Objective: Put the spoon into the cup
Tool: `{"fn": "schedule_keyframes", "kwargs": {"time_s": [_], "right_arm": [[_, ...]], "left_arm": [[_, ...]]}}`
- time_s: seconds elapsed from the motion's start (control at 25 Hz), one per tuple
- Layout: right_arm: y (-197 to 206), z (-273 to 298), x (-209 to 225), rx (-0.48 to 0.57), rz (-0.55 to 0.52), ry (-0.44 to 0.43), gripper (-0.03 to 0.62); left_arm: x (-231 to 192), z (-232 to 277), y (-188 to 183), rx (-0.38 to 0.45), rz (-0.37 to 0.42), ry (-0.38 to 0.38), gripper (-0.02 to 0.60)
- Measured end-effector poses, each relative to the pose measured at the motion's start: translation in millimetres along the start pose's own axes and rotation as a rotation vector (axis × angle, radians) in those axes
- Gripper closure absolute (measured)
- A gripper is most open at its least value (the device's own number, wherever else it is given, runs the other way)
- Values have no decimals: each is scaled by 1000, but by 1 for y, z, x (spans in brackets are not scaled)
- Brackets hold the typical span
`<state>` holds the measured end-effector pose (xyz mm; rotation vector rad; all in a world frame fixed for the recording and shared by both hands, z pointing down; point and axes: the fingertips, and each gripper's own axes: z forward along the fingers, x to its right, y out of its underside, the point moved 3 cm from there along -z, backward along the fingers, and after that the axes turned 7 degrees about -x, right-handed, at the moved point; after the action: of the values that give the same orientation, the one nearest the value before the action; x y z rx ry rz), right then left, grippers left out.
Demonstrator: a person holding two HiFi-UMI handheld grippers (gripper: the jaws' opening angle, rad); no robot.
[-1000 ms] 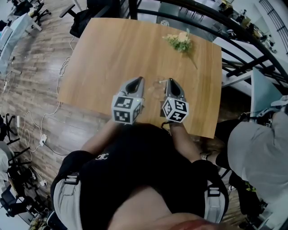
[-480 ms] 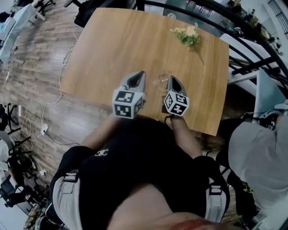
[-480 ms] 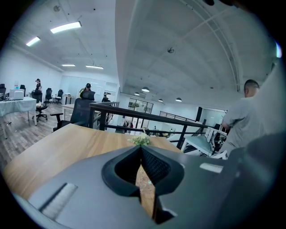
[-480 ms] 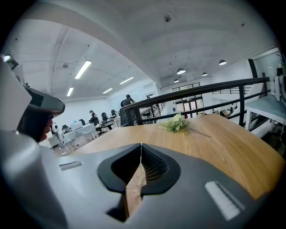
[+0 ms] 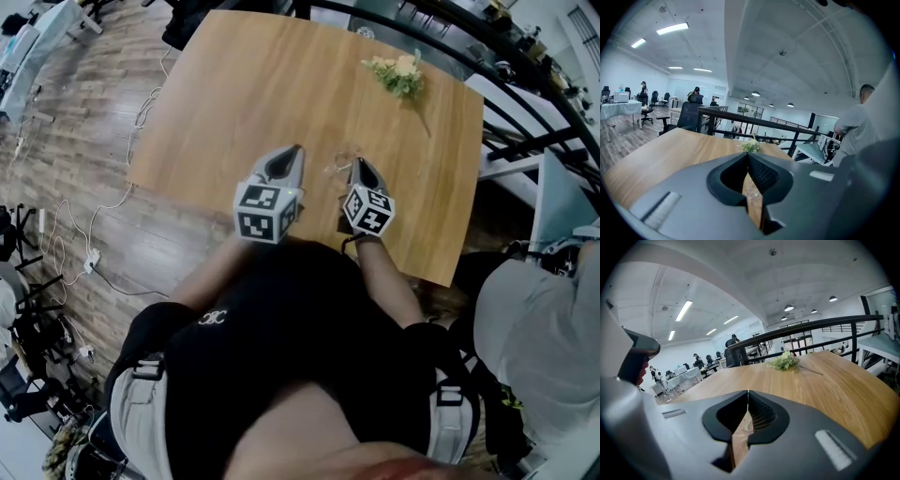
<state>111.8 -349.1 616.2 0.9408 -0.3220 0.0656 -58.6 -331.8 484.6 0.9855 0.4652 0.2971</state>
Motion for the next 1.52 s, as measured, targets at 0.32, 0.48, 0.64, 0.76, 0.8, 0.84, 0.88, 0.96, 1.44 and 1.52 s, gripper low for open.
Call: {"fn": "schedule_keyframes", "kwargs": {"time_s": [0.32,0.48,0.64,0.76,0.8,0.84,0.88,0.96,1.44,1.52], "right_arm": [[11,7,11,-48,114,-7,583],[15,11,13,-67,132,-6,583],[19,12,11,-84,130,-7,583],[23,12,7,-97,130,-12,583],[24,12,5,-102,127,-14,583],[25,12,5,-107,123,-14,583],[26,11,4,-112,120,-11,583],[28,10,6,-124,118,-1,582],[36,10,16,-143,132,23,577],[39,12,15,-148,153,2,569]], "left_arm": [[1,2,2,-14,-8,1,571],[-4,2,3,-18,-18,-3,571],[-4,4,3,-24,-22,4,571],[-2,5,3,-27,-18,13,570],[-2,5,3,-28,-17,15,571],[-1,5,3,-30,-17,19,571],[0,5,4,-31,-18,22,571],[2,5,4,-32,-18,28,571],[7,10,4,-37,-16,46,570],[6,10,5,-37,-16,48,571]]}}
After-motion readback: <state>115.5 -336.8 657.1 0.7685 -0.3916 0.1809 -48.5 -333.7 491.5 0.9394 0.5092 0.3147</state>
